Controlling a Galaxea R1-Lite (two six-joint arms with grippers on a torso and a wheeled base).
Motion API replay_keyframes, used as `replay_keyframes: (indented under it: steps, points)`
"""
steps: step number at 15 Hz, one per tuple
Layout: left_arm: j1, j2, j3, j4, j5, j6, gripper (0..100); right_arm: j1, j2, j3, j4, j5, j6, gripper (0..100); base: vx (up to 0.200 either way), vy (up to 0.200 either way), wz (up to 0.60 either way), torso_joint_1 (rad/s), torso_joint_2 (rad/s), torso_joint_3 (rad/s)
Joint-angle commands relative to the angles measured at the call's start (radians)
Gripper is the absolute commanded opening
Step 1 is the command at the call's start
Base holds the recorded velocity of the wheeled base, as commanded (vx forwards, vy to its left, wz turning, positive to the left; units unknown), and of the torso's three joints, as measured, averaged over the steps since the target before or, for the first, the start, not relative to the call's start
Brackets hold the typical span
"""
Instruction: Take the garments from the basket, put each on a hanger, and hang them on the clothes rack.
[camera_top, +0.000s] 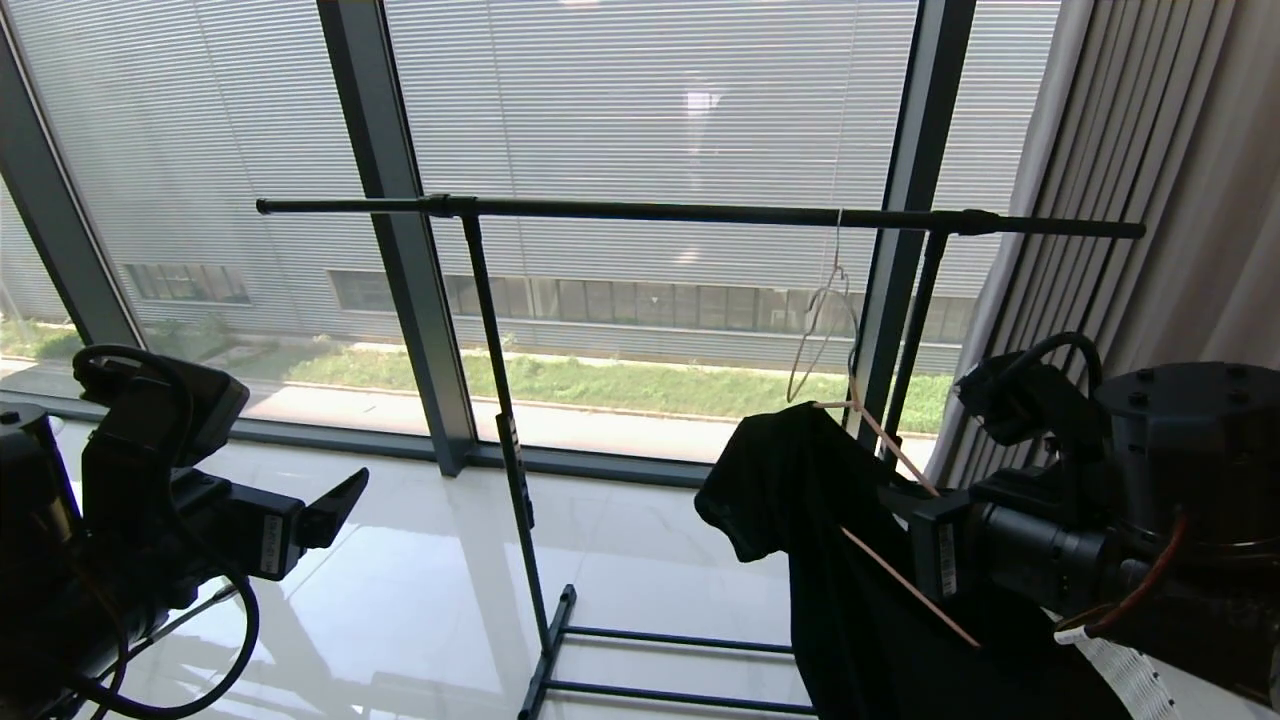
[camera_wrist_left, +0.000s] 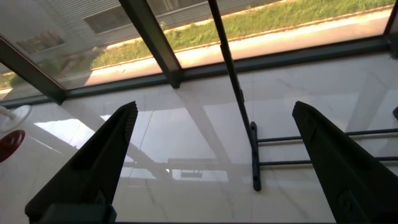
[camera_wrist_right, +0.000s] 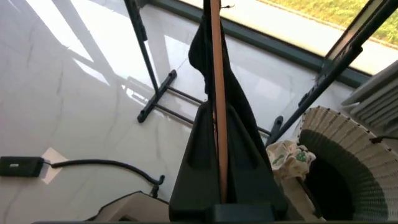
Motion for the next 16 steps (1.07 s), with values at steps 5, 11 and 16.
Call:
replay_keyframes:
  steps: [5, 11, 16]
  points:
    - [-0.029, 0.003, 0.006, -0.001, -0.002, 0.0, 100, -0.021, 0.153, -0.181, 0.0, -0.009, -0.001, 0, 0.0, 0.08, 0.0, 0.0, 0.0, 0.0]
    - [-0.079, 0.0, 0.006, -0.001, 0.0, 0.001, 100, -0.104, 0.323, -0.466, 0.0, -0.065, -0.001, 0, 0.0, 0.0, 0.0, 0.0, 0.0, 0.0]
    - [-0.081, -0.003, 0.011, -0.001, 0.049, 0.0, 100, -0.101, 0.34, -0.498, 0.0, -0.095, -0.001, 0, 0.0, 0.0, 0.0, 0.0, 0.0, 0.0]
